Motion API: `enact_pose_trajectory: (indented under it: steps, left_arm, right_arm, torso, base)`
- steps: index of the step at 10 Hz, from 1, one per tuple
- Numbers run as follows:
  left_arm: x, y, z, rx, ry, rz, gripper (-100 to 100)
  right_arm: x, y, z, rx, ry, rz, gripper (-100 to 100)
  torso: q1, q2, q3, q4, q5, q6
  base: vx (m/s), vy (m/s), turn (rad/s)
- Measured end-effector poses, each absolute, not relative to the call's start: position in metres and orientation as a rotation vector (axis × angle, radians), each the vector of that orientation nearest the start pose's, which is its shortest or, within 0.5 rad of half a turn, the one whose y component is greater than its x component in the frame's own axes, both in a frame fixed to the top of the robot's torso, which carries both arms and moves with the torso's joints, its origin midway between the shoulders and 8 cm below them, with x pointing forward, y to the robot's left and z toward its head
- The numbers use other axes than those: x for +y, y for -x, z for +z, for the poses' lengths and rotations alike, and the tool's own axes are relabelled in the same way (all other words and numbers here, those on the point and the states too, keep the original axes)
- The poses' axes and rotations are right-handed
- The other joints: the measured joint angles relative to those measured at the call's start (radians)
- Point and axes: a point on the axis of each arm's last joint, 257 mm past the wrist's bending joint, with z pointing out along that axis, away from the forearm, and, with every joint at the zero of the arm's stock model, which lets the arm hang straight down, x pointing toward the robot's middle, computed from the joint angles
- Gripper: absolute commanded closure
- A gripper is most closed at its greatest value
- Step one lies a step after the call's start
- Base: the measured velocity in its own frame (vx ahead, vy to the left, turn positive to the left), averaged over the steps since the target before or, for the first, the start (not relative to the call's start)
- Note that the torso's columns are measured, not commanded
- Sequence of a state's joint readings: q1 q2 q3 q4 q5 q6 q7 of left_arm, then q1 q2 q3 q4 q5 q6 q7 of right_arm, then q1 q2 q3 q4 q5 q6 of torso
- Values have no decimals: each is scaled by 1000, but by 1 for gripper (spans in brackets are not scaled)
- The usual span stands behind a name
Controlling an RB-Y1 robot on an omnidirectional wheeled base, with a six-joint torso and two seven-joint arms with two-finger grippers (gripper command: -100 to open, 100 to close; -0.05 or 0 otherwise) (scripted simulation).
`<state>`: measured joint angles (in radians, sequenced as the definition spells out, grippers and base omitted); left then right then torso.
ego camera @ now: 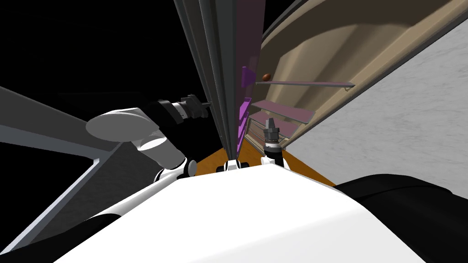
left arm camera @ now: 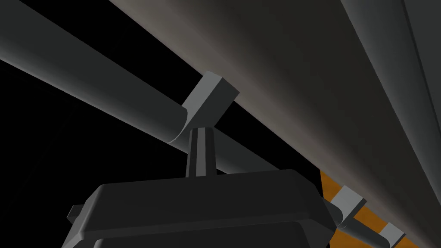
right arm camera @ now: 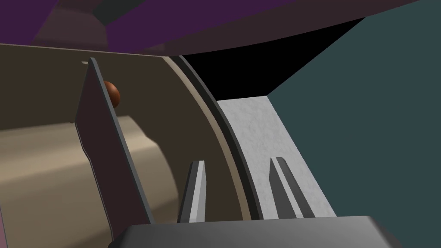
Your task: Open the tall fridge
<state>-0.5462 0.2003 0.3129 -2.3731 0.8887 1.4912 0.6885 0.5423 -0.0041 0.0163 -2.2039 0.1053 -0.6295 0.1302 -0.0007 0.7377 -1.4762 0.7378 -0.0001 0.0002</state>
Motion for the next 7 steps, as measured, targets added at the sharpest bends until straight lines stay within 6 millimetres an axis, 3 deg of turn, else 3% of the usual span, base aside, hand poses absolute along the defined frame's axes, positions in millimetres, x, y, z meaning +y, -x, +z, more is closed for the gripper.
enact_pose_trajectory:
  steps: [3,4,7]
  left_arm:
    - [94,-441,84,1566,1702,-2097,100]
    - [91,-438,85,1581,1696,-2102,-100]
    - [93,-424,109,1574,1684,-2119,-100]
  right_arm:
    - [-262,-336,0,701,-522,1131,0]
    - [-262,-336,0,701,-522,1131,0]
    - [-262,-336,0,701,-522,1131,0]
  torso:
    - [-1,1,1,0,0,0]
    - [0,0,0,0,0,0]
    - [-12,11,9,2,-4,3]
  base:
    - [86,173,-39]
    - [60,92,53]
    - [4,-6,49]
